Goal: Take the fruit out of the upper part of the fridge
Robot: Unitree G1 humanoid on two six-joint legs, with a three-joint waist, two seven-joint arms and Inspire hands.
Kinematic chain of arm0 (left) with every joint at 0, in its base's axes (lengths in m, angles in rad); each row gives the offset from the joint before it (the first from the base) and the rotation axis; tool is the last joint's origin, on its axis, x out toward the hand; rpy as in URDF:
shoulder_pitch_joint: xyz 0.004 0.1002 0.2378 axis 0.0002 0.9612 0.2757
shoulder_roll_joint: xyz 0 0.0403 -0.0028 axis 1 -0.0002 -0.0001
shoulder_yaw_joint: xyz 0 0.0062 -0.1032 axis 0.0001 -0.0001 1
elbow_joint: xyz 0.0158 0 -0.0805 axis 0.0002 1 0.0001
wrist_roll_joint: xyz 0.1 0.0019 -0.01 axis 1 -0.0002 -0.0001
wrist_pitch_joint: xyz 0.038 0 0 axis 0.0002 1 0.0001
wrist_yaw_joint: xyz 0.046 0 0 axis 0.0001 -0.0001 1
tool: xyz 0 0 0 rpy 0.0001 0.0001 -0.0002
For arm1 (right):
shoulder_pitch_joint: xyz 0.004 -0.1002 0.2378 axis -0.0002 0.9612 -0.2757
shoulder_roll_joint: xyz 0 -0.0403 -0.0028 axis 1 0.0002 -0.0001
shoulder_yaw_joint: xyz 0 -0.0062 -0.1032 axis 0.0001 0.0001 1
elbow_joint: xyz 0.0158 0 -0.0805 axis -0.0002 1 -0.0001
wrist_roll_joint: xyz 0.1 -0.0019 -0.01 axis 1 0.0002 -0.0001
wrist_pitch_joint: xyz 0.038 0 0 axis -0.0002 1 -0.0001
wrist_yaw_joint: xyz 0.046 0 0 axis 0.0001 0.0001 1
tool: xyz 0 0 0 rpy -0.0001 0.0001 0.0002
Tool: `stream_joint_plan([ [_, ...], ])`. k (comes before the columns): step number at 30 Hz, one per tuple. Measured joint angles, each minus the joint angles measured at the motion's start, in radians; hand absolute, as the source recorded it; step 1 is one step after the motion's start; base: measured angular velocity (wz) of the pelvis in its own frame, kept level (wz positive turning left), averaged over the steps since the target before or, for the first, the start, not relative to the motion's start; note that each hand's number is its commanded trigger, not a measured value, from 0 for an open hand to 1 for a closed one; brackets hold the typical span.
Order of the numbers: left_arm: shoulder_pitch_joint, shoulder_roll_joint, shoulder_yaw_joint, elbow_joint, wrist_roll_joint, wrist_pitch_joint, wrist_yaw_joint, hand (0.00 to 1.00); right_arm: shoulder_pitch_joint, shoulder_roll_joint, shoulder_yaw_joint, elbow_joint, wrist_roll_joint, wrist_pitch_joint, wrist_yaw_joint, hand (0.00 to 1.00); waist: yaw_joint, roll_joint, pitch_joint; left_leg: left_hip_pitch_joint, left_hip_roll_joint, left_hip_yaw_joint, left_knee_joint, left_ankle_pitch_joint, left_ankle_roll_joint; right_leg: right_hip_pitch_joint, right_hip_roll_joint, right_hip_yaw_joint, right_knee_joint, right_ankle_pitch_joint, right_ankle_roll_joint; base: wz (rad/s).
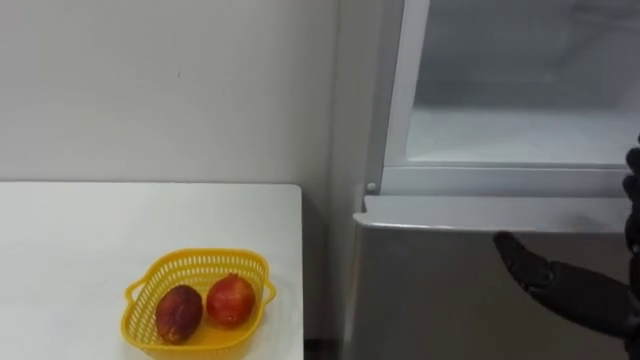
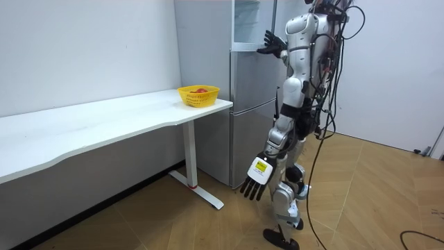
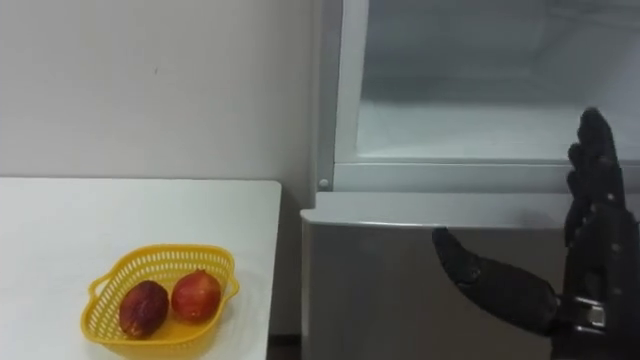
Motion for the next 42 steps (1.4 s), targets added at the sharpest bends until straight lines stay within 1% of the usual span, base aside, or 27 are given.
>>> stream_joint_plan([
  [2, 0.008, 0.000, 0.005, 0.000, 0.001, 0.000, 0.001, 0.00, 0.033, 0.006, -0.007, 0.001, 0.010, 0.000, 0.001, 0.00, -0.003, 0.005, -0.0005, 0.000, 0.001, 0.003, -0.002, 0.000, 0.000, 0.002, 0.002, 0.004, -0.008, 0.001, 0.001, -0.02],
  [4, 0.013, 0.000, 0.009, 0.000, 0.001, -0.002, 0.001, 0.00, 0.044, 0.017, -0.023, 0.013, 0.026, -0.001, 0.003, 0.00, -0.003, 0.008, -0.0015, 0.004, 0.001, 0.008, -0.006, 0.000, 0.000, 0.004, 0.003, 0.004, -0.008, 0.001, 0.001, -0.02],
  [5, 0.014, 0.000, 0.010, 0.001, 0.001, -0.004, 0.004, 0.00, 0.044, 0.024, -0.033, 0.035, 0.029, -0.022, 0.002, 0.00, -0.005, 0.009, -0.0015, 0.005, 0.002, 0.012, -0.006, 0.000, 0.000, 0.004, 0.003, 0.005, -0.008, 0.001, 0.001, 0.00],
  [7, 0.019, 0.000, 0.006, 0.000, 0.001, -0.004, 0.018, 0.00, 0.043, 0.035, -0.033, 0.059, 0.034, -0.043, 0.002, 0.00, -0.013, 0.012, -0.0001, 0.005, 0.004, 0.013, -0.007, -0.002, -0.001, 0.004, 0.005, 0.002, -0.008, 0.001, 0.002, 0.00],
  [8, 0.023, 0.000, 0.006, 0.000, 0.001, -0.004, 0.023, 0.00, 0.041, 0.041, -0.032, 0.089, 0.045, -0.044, 0.004, 0.00, -0.023, 0.012, -0.0001, 0.005, 0.005, 0.013, -0.007, -0.003, -0.001, 0.005, 0.006, -0.002, -0.009, 0.001, 0.001, 0.00],
  [9, 0.024, 0.000, 0.005, 0.000, 0.001, -0.004, 0.024, 0.00, 0.041, 0.042, -0.032, 0.111, 0.054, -0.042, 0.004, 0.00, -0.025, 0.011, -0.0009, 0.005, 0.005, 0.013, -0.007, -0.004, -0.002, 0.005, 0.006, -0.002, -0.008, 0.001, 0.001, 0.00],
  [10, 0.026, -0.001, 0.001, 0.001, 0.001, -0.004, 0.027, 0.00, 0.042, 0.043, -0.035, 0.130, 0.056, -0.052, 0.004, 0.00, -0.027, 0.010, -0.0021, 0.005, 0.005, 0.013, -0.006, -0.005, -0.002, 0.005, 0.006, -0.001, -0.008, 0.001, 0.001, 0.00],
  [13, 0.033, -0.001, -0.004, -0.013, 0.010, 0.002, 0.033, 0.00, 0.054, 0.052, -0.037, 0.168, 0.112, -0.048, 0.001, 0.00, -0.028, 0.009, -0.0034, 0.005, 0.006, 0.013, -0.006, -0.007, -0.002, 0.005, 0.007, 0.004, -0.009, 0.001, 0.001, 0.00],
  [14, 0.041, -0.001, -0.004, -0.032, 0.010, 0.003, 0.033, 0.00, 0.075, 0.059, -0.036, 0.187, 0.148, -0.035, 0.001, 0.00, -0.026, 0.009, -0.0038, 0.005, 0.006, 0.013, -0.006, -0.007, -0.002, 0.005, 0.006, 0.005, -0.010, 0.001, 0.001, 0.00],
  [15, 0.045, -0.001, -0.004, -0.040, 0.010, 0.003, 0.033, 0.00, 0.084, 0.061, -0.034, 0.200, 0.166, -0.030, 0.001, 0.00, -0.026, 0.009, -0.0040, 0.005, 0.006, 0.013, -0.006, -0.007, -0.002, 0.005, 0.006, 0.005, -0.010, 0.001, 0.001, 0.00],
  [17, 0.050, -0.001, -0.005, -0.039, 0.005, 0.004, 0.033, 0.00, 0.112, 0.064, -0.033, 0.255, 0.257, -0.008, -0.005, 0.00, -0.027, 0.011, -0.0064, 0.005, 0.005, 0.013, -0.005, -0.007, -0.002, 0.005, 0.006, 0.003, -0.011, 0.001, 0.001, 0.00],
  [18, 0.052, -0.001, -0.007, -0.039, 0.002, 0.004, 0.033, 0.00, 0.117, 0.064, -0.033, 0.271, 0.281, -0.008, -0.009, 0.00, -0.027, 0.012, -0.0068, 0.005, 0.005, 0.013, -0.005, -0.007, -0.002, 0.005, 0.007, 0.003, -0.011, 0.001, 0.001, 0.00],
  [19, 0.057, -0.001, -0.011, -0.038, -0.001, 0.004, 0.032, 0.00, 0.121, 0.064, -0.032, 0.293, 0.325, 0.001, -0.021, 0.00, -0.028, 0.015, -0.0056, 0.005, 0.005, 0.012, -0.005, -0.007, -0.002, 0.005, 0.007, 0.005, -0.011, 0.001, 0.001, 0.00],
  [22, 0.064, -0.001, -0.012, -0.039, -0.013, 0.009, 0.031, 0.00, 0.119, 0.063, -0.039, 0.362, 0.452, 0.003, -0.044, 0.00, -0.029, 0.018, -0.0047, 0.007, 0.005, 0.011, -0.005, -0.007, -0.002, 0.005, 0.009, 0.014, -0.010, 0.001, 0.001, -0.02],
  [25, 0.072, -0.003, -0.012, -0.064, -0.011, 0.019, 0.029, 0.00, 0.120, 0.069, -0.048, 0.395, 0.596, 0.004, -0.071, 0.00, -0.044, 0.021, -0.0017, 0.005, 0.004, 0.007, -0.005, -0.007, -0.002, 0.006, 0.008, 0.013, -0.011, -0.001, 0.002, 0.06],
  [26, 0.077, -0.003, -0.009, -0.083, -0.008, 0.022, 0.029, 0.00, 0.120, 0.090, -0.075, 0.405, 0.619, 0.005, -0.084, 0.00, -0.052, 0.022, -0.0017, 0.002, 0.002, -0.002, -0.004, -0.007, -0.002, 0.007, 0.008, 0.012, -0.012, -0.003, 0.004, 0.13],
  [28, 0.077, -0.003, 0.000, -0.096, -0.009, 0.023, 0.029, 0.00, 0.119, 0.110, -0.111, 0.429, 0.633, 0.004, -0.115, 0.00, -0.053, 0.026, -0.0016, 0.003, 0.001, -0.003, -0.003, -0.007, -0.002, 0.007, 0.007, 0.012, -0.012, -0.003, 0.004, 0.04],
  [29, 0.076, -0.005, 0.007, -0.101, -0.008, 0.023, 0.029, 0.00, 0.120, 0.113, -0.129, 0.442, 0.641, 0.005, -0.141, 0.00, -0.056, 0.029, -0.0018, 0.002, 0.001, -0.003, -0.003, -0.007, -0.002, 0.006, 0.007, 0.011, -0.012, -0.004, 0.005, 0.00],
  [31, 0.076, -0.008, 0.022, -0.107, -0.009, 0.023, 0.029, 0.00, 0.120, 0.115, -0.166, 0.446, 0.676, 0.005, -0.179, 0.00, -0.058, 0.032, -0.0016, 0.002, 0.000, -0.003, -0.004, -0.007, -0.001, 0.006, 0.006, 0.009, -0.012, -0.004, 0.005, 0.00],
  [32, 0.076, -0.008, 0.033, -0.112, -0.009, 0.023, 0.028, 0.00, 0.119, 0.115, -0.194, 0.445, 0.694, 0.004, -0.203, 0.00, -0.067, 0.031, -0.0014, 0.002, 0.000, -0.003, -0.004, -0.007, -0.001, 0.006, 0.005, 0.007, -0.011, -0.005, 0.005, 0.00],
  [33, 0.077, -0.008, 0.039, -0.117, -0.010, 0.023, 0.028, 0.00, 0.118, 0.115, -0.210, 0.444, 0.702, 0.004, -0.215, 0.00, -0.069, 0.033, -0.0030, 0.002, -0.001, -0.004, -0.004, -0.007, -0.001, 0.007, 0.005, 0.007, -0.011, -0.006, 0.006, 0.04],
  [34, 0.078, -0.007, 0.046, -0.122, -0.010, 0.022, 0.027, 0.00, 0.116, 0.115, -0.246, 0.442, 0.717, 0.003, -0.241, 0.00, -0.072, 0.030, -0.0017, 0.003, -0.002, -0.003, -0.004, -0.007, -0.001, 0.007, 0.004, 0.006, -0.009, -0.009, 0.006, 0.03],
  [36, 0.079, -0.007, 0.060, -0.124, -0.010, 0.022, 0.020, 0.00, 0.116, 0.113, -0.285, 0.432, 0.719, 0.002, -0.289, 0.00, -0.078, 0.030, -0.0041, 0.005, -0.004, -0.004, -0.004, -0.007, -0.001, 0.007, 0.003, 0.004, -0.007, -0.011, 0.006, 0.00],
  [39, 0.081, -0.004, 0.075, -0.132, -0.010, 0.022, 0.011, 0.00, 0.119, 0.113, -0.336, 0.393, 0.719, 0.002, -0.382, 0.00, -0.091, 0.022, -0.0043, 0.004, -0.006, -0.004, -0.004, -0.007, -0.002, 0.005, 0.002, 0.000, -0.001, -0.019, 0.005, 0.00],
  [40, 0.084, -0.004, 0.078, -0.143, -0.007, 0.023, 0.011, 0.00, 0.118, 0.112, -0.357, 0.372, 0.717, 0.001, -0.420, 0.00, -0.095, 0.016, -0.0043, 0.004, -0.009, -0.004, -0.003, -0.007, -0.002, 0.000, 0.001, 0.001, 0.009, -0.026, 0.005, 0.07],
  [41, 0.086, -0.004, 0.080, -0.153, -0.002, 0.023, 0.011, 0.00, 0.117, 0.109, -0.384, 0.354, 0.713, 0.001, -0.448, 0.00, -0.107, 0.010, -0.0070, 0.003, -0.011, -0.007, -0.003, -0.007, -0.002, -0.005, -0.001, 0.001, 0.010, -0.033, 0.006, 0.09],
  [42, 0.087, -0.004, 0.080, -0.158, 0.004, 0.023, 0.011, 0.00, 0.117, 0.106, -0.397, 0.346, 0.710, 0.001, -0.462, 0.00, -0.109, 0.007, -0.0073, 0.002, -0.011, -0.009, -0.003, -0.007, -0.002, -0.009, -0.001, 0.000, 0.011, -0.034, 0.006, 0.08],
])
